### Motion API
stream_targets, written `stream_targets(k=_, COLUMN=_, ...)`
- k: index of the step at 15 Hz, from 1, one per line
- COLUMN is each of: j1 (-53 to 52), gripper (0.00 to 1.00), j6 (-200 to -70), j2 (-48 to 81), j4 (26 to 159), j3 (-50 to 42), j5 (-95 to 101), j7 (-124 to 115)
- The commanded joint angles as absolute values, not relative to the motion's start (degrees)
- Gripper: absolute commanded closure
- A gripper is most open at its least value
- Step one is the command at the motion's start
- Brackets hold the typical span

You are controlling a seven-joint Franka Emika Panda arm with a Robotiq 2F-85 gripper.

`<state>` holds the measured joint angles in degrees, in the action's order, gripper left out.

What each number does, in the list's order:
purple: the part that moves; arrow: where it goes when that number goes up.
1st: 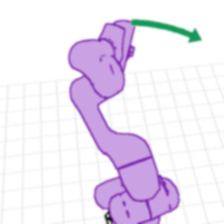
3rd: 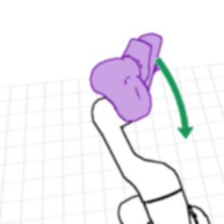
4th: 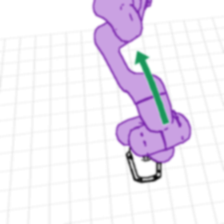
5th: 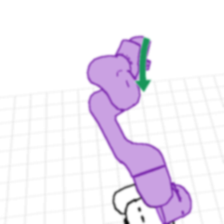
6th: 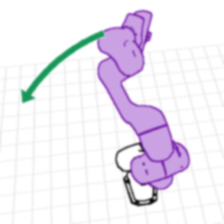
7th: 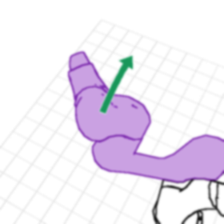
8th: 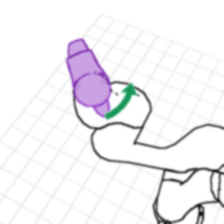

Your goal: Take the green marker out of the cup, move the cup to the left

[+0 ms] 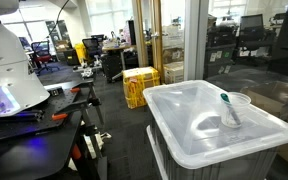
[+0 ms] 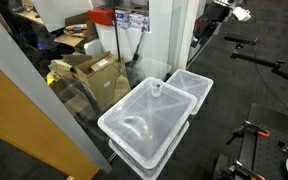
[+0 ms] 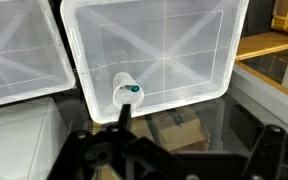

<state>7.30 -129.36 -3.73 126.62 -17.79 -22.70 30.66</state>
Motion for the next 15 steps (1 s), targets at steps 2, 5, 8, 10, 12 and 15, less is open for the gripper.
stream_targets(k=2, j1=10.6, gripper=0.00, j6=-129.5, j2=4.0, j4=119.7, j3=-16.9, j5=-31.5, j7=36.6)
stream_targets(k=5, j1=13.0, gripper=0.00, j6=-127.9, j2=8.5, j4=115.5, j3=-15.8, j5=-35.2, j7=39.3)
stream_targets(k=8, j1=15.2, gripper=0.00, j6=-126.2, j2=12.7, j4=111.6, j3=-14.4, j5=-36.1, j7=39.0)
stream_targets(k=10, j1=16.9, gripper=0.00, j6=-124.5, j2=15.4, j4=109.1, j3=-13.2, j5=-36.3, j7=38.8)
stream_targets(k=12, j1=18.5, gripper=0.00, j6=-122.4, j2=17.9, j4=106.7, j3=-12.0, j5=-36.6, j7=39.3)
stream_targets(k=15, j1=20.6, gripper=0.00, j6=-120.8, j2=21.4, j4=103.7, j3=-10.0, j5=-37.0, j7=39.6)
